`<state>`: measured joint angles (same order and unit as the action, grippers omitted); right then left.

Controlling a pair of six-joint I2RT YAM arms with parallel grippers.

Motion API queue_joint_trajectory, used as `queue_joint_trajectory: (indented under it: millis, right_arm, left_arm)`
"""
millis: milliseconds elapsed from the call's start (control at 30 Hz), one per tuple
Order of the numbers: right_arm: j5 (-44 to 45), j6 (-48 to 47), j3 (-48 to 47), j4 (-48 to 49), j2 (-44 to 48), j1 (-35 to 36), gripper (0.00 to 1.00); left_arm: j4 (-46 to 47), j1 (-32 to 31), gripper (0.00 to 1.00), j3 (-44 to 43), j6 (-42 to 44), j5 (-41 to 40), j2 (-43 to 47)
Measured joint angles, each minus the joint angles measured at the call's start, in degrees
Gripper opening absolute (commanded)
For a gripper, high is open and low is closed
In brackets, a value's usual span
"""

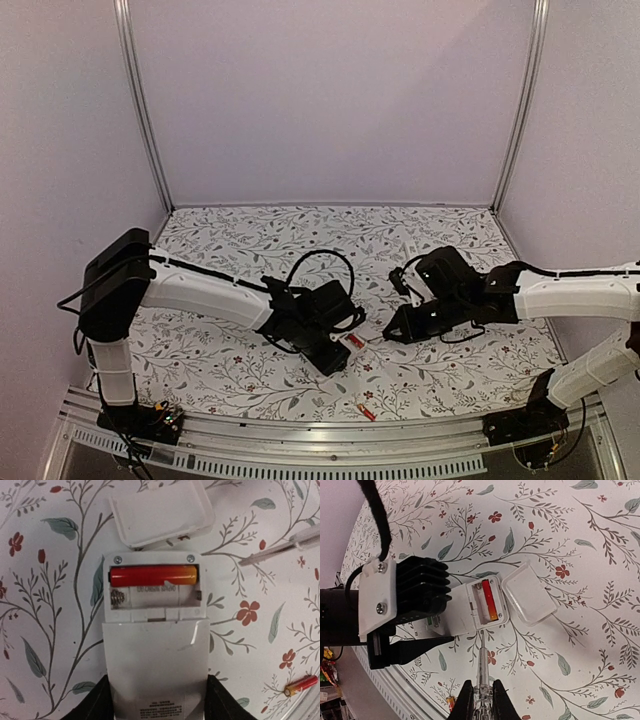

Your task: Unload the batteries from the remote control

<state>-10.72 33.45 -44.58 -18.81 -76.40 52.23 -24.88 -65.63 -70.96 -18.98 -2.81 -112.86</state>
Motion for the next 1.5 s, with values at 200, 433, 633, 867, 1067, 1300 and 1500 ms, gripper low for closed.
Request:
queue_joint_trajectory:
  millis: [200,433,633,867,1067,1300,1500]
  right_arm:
    - [2.8,-1.7,-2.1,-1.6,-5.0,1.4,0.0]
    - [4.0,-3.8,-4.0,-1.6,-6.9,1.7,0.0]
    - [4.4,-5.0,-5.1,-1.4,-9.2,1.7,0.0]
    - [4.6,-6.1,-5.8,-1.3,-10.6,1.7,0.0]
    - [4.7,-6.6,-6.1,-1.1,-12.6,1.8,0.0]
    - [3.3,-6.7,-6.0,0.3,-13.0,1.4,0.0]
    - [-4.7,-4.6,0.9,12.4,-12.4,-3.7,0.0]
  left_arm:
    - [-1.0,-0.8,0.25,-0.8,-0.8,-1.9,-0.4]
    - [-0.9,-1.0,0.25,-0.8,-0.6,-2.3,-0.4]
    - [-0.9,-1.0,0.24,-0.8,-0.3,-2.3,-0.4]
    - [-0.9,-1.0,0.24,-0.8,0.0,-2.4,-0.4]
    - [-0.9,-1.0,0.24,-0.8,0.2,-2.4,-0.4]
    - [0.0,-1.0,0.23,-0.1,0.3,-2.3,-0.2]
    - [2.7,-1.0,0.23,2.0,0.8,-2.0,0.8]
